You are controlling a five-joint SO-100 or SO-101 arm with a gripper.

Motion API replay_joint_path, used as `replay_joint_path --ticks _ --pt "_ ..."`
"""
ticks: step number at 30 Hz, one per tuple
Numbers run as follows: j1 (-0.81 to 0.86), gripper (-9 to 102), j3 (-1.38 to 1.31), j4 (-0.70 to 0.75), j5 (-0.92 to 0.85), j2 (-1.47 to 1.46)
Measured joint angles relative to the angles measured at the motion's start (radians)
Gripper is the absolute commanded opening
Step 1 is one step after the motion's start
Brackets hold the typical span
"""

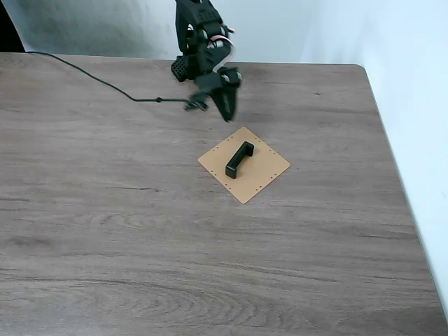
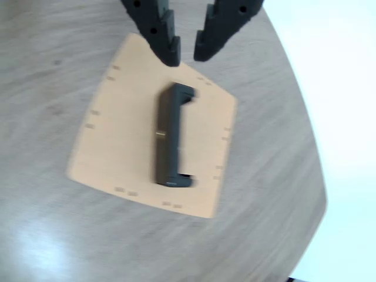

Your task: Grasp a black block and then place it on the board.

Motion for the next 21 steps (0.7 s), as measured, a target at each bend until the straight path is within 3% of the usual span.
replay_joint_path --ticks 3,13,21 --pt "0.044 0 0.107 0.003 0.04 0.107" --pt "0.164 0 0.383 0.017 0.506 0.4" --pt "0.209 0 0.69 -0.003 0.5 0.704"
